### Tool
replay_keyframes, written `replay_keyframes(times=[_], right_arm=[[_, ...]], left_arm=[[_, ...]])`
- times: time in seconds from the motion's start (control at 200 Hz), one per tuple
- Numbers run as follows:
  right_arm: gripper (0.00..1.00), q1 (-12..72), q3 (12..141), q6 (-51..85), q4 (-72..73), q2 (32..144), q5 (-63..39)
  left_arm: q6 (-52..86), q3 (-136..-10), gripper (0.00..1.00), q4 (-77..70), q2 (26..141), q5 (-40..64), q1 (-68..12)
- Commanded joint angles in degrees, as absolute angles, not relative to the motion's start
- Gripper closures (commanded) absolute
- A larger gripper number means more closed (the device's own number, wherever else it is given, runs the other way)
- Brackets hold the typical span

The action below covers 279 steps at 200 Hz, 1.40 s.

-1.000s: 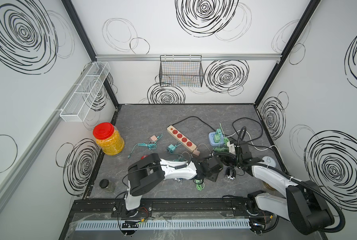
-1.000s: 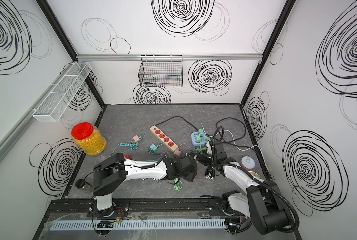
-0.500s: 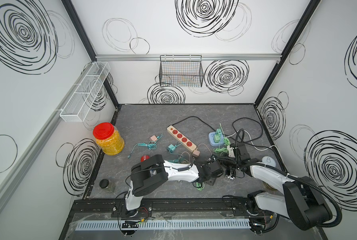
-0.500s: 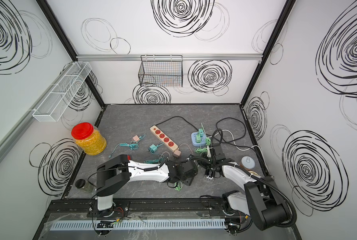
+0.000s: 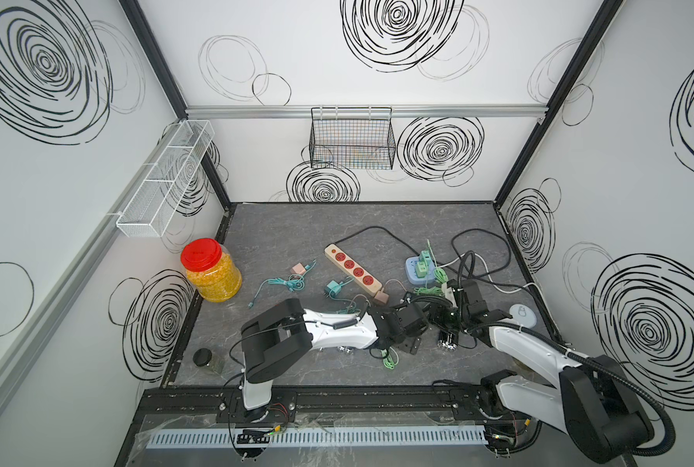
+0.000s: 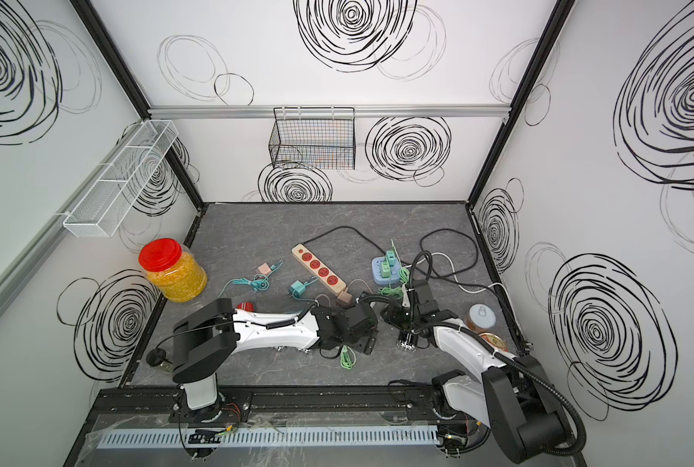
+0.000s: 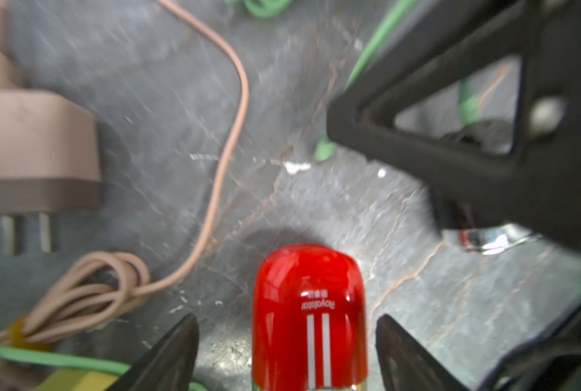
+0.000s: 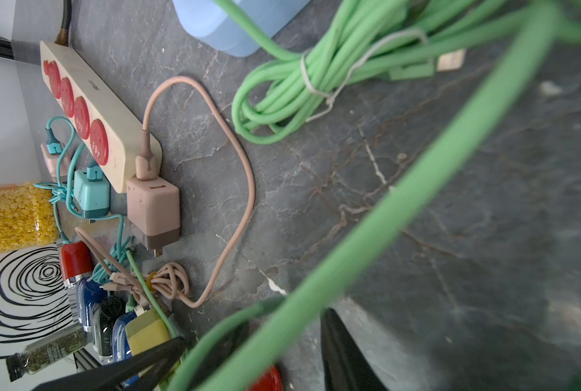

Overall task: Unplug the electric shaver
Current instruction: Place the electric shaver at the center of the board, then remove the plug from the socket.

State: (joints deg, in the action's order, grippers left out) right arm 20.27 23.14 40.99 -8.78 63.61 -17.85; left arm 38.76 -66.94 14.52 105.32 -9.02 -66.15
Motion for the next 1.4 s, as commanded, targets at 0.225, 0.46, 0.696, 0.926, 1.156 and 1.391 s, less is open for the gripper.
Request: replay_keyframes(times=[0.225, 0.46, 0.696, 0.926, 1.156, 1.391], right_arm=[[0.56, 20.5, 29.6, 37.1, -19.9, 54.1, -9.5], [0.53, 20.3, 35.5, 32.8, -18.0, 56.4, -2.3], [0.51, 20.2, 44.3, 31.6, -16.9, 68.5, 1.0], [0.49, 20.4, 48.6, 30.9, -14.6, 76.7, 0.9], [0.48, 20.6, 49.4, 29.8, -11.6, 81.1, 1.4], [0.48, 21.0, 51.3, 28.8, -10.6, 84.8, 2.1]], left_arm=[[37.1, -71.9, 0.15, 11.6, 102.5, -7.5, -58.4], [34.4, -81.1, 0.4, 14.1, 108.7, -6.4, -52.0], [32.3, -93.0, 0.58, 17.2, 119.5, -2.8, -47.5], [33.8, -97.4, 0.81, 14.1, 125.0, 5.3, -43.2], [38.1, -97.7, 1.0, 6.3, 128.1, 16.4, -40.3], [42.5, -98.6, 1.0, -0.9, 131.3, 23.0, -39.5]])
